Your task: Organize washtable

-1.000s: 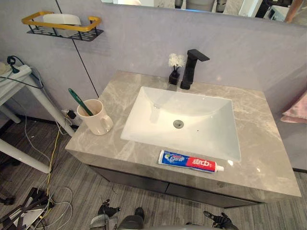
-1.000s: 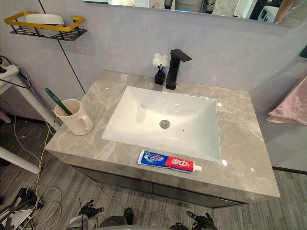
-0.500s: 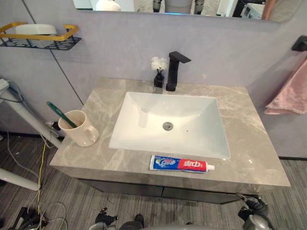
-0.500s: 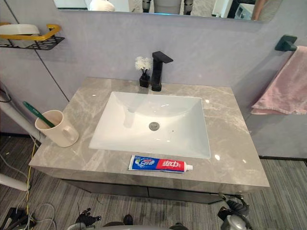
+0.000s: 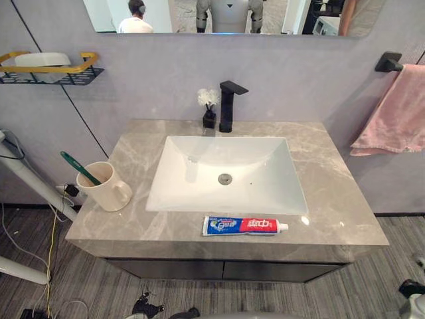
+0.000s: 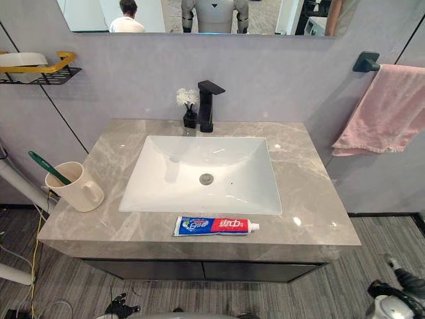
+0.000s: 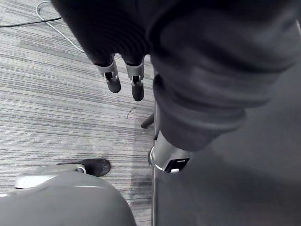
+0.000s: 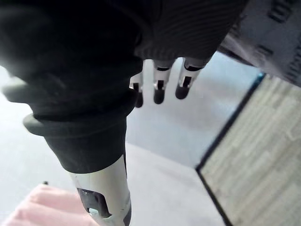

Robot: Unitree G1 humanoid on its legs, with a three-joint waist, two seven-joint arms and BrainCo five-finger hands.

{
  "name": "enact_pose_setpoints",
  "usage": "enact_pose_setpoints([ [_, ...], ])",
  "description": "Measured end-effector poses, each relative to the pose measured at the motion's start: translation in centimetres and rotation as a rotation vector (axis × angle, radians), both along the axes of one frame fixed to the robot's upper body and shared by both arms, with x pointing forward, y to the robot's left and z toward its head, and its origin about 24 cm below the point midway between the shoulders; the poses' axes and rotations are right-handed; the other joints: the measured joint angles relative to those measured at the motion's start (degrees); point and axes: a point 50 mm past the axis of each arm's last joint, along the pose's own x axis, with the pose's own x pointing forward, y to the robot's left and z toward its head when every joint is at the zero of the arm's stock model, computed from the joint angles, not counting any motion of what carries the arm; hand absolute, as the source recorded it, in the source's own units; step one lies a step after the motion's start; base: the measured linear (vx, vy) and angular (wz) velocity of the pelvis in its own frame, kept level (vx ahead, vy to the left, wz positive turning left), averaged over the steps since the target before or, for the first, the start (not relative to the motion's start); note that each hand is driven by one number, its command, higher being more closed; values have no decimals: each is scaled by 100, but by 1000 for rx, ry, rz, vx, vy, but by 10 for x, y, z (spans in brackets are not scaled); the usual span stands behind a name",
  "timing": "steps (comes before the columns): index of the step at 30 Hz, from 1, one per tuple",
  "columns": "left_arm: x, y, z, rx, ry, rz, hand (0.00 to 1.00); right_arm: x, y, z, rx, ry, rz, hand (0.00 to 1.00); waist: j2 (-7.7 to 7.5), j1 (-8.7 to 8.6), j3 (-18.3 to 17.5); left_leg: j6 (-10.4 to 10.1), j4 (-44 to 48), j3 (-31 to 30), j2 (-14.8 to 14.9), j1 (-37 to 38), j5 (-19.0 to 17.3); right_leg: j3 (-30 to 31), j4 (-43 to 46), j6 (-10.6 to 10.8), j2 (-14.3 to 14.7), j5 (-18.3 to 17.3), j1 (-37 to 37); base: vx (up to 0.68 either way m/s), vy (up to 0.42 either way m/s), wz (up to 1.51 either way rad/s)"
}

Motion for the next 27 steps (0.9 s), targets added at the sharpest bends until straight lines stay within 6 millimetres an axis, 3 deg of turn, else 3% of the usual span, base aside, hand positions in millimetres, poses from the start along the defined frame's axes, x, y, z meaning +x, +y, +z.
enact_pose_setpoints([
  [5,0,0,0,1,6,-42,0,2,-7,58,-248,-62,-8,0,-2,-29,-37,28,18,20,16,6,14,26,38,39,16,24,-11,36,1,-3],
  [9,0,-1,0,1,10,-66,0,36,0,114,-442,-221,112,0,3,-22,-60,6,23,53,18,22,-11,93,87,36,14,20,-49,-2,11,-6],
  [10,0,-1,0,1,10,-69,0,41,3,120,-463,-247,142,0,2,-16,-61,6,23,52,18,22,-11,97,100,35,14,15,-59,-31,11,-4],
  [12,0,-2,0,1,12,-89,0,68,20,146,-533,-370,293,0,12,10,-75,4,19,50,18,21,-11,120,140,18,11,2,-89,-34,9,-3],
  [15,1,-3,0,-1,5,-94,0,93,42,166,-582,-465,482,0,13,31,-76,4,18,29,16,21,-9,111,179,11,8,-12,-95,-27,6,4],
  [17,1,-3,0,-12,1,-109,0,112,68,180,-607,-526,695,0,-1,54,-89,6,17,-12,12,21,-5,75,228,38,1,-36,-94,-18,3,8],
  [22,-2,-1,1,-16,-8,-118,0,137,124,179,-544,-564,1153,0,-39,95,-138,34,17,-142,6,-13,22,-23,285,70,5,-83,-92,12,-7,12],
  [24,1,-2,2,-24,-21,-127,0,148,155,165,-448,-532,1408,0,-27,189,-148,38,17,-173,6,-28,25,-43,285,71,9,-88,-90,20,-5,6],
  [27,4,-2,3,-24,-29,-153,0,154,188,146,-350,-468,1649,0,-48,294,-150,52,23,-248,-4,-59,36,-126,285,66,9,-98,-73,22,-3,13],
])
